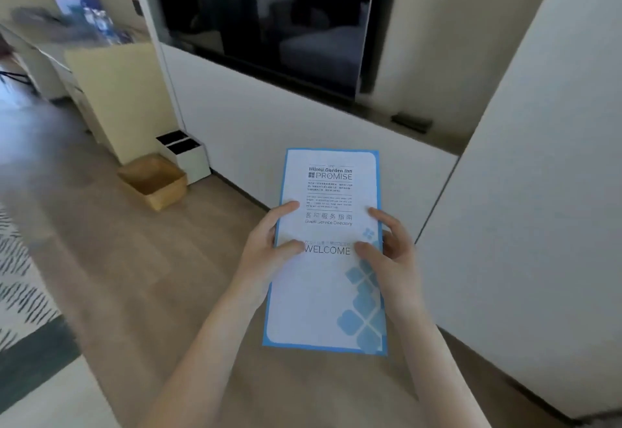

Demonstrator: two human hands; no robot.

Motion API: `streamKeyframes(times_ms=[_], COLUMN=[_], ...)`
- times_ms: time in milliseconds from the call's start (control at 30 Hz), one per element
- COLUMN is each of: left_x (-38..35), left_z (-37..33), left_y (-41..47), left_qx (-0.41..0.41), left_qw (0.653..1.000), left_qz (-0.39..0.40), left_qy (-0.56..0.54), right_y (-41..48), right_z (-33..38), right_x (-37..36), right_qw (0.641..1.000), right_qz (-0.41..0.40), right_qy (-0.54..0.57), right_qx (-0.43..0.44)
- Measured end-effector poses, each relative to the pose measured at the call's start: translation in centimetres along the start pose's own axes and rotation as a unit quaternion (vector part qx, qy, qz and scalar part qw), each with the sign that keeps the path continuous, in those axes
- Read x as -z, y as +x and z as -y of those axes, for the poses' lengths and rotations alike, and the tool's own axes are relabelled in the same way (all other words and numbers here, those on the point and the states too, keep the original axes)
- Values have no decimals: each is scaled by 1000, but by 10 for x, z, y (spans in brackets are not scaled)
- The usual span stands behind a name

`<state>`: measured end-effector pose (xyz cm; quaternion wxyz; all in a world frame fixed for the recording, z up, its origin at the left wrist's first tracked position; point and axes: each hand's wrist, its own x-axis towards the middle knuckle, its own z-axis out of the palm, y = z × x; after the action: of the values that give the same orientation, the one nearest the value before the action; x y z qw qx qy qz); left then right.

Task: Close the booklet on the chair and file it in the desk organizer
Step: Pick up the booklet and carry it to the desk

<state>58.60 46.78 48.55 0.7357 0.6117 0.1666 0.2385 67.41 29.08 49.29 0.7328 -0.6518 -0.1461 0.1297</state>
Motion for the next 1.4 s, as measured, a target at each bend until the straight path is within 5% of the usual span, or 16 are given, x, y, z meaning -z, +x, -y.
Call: streamKeyframes(times_ms=[267,567,1100,1400], left_x=[80,251,562,761], left_z=[0,10,-47,-82], left_y=[59,93,282,466], left_qx=[-18,-31,-41,-48], left_qw=[981,929,909,887], left_qz=[-193,-369,-414,-458], left_qy=[19,19,0,-14], right_y=[126,185,327,478], right_z=[-32,-91,-127,-170], right_x=[-107,-317,-680,-929], right_qw=[978,925,896,876], right_qz=[204,372,434,473], right_qy=[11,12,-2,7], right_qx=[-52,-83,-91,-94])
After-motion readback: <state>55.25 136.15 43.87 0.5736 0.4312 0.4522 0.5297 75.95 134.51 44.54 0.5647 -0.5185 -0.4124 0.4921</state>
